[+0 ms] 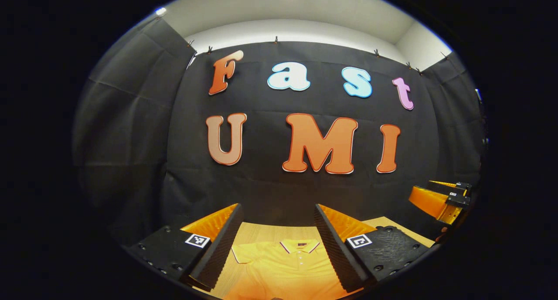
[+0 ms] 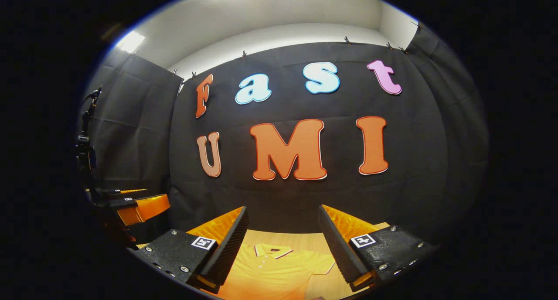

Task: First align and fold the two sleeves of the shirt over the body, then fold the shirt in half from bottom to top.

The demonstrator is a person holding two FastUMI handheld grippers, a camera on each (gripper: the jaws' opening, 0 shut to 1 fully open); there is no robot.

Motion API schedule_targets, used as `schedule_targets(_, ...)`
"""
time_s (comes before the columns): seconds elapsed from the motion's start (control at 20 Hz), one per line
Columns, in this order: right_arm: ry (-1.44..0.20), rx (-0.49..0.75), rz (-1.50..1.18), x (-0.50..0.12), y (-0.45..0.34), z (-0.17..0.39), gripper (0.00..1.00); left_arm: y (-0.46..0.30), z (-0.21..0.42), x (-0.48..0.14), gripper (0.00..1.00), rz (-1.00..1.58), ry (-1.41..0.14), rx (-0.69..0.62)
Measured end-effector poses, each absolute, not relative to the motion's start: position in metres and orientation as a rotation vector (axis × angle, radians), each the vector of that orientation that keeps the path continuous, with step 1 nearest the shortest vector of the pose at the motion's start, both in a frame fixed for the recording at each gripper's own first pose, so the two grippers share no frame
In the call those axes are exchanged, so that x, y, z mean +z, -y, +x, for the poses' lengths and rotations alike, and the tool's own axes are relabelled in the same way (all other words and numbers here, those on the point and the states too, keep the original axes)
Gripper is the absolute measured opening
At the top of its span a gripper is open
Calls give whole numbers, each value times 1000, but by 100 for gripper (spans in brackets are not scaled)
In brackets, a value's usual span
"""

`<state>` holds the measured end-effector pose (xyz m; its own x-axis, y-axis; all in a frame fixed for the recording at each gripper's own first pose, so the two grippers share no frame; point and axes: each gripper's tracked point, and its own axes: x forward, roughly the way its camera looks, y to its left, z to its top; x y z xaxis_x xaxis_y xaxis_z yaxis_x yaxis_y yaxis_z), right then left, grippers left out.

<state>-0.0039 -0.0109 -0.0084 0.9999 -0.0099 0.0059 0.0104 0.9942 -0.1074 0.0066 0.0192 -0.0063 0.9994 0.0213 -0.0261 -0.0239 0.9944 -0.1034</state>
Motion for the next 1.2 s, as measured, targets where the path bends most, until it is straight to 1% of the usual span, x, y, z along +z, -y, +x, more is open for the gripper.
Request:
schedule_targets(0.15,-7,-22,-136,-9,18,-7,96,-47,16,-20,99,-118,-102,87)
schedule_targets(0.65,13,-15,-149,-1,31,5,97,-87,47,-44,98,-45,-235,113)
schedule_targets(0.75,-10,-38,-160,-5,33,7,96,-100,63,-53,98,-56,-278,106)
schedule_targets(0.85,-6,-96,-178,-3,39,14,97,-108,86,-68,99,-59,-339,83)
schedule_targets(0.95,-22,-156,-170,-9,41,19,97,-120,109,-90,99,-44,-422,61)
schedule_targets(1.05,-47,-191,-187,-18,37,27,97,-144,124,-115,98,-18,-540,88)
schedule_targets(1.2,-72,-272,-213,-27,35,34,97,-158,153,-146,99,-37,-643,33)
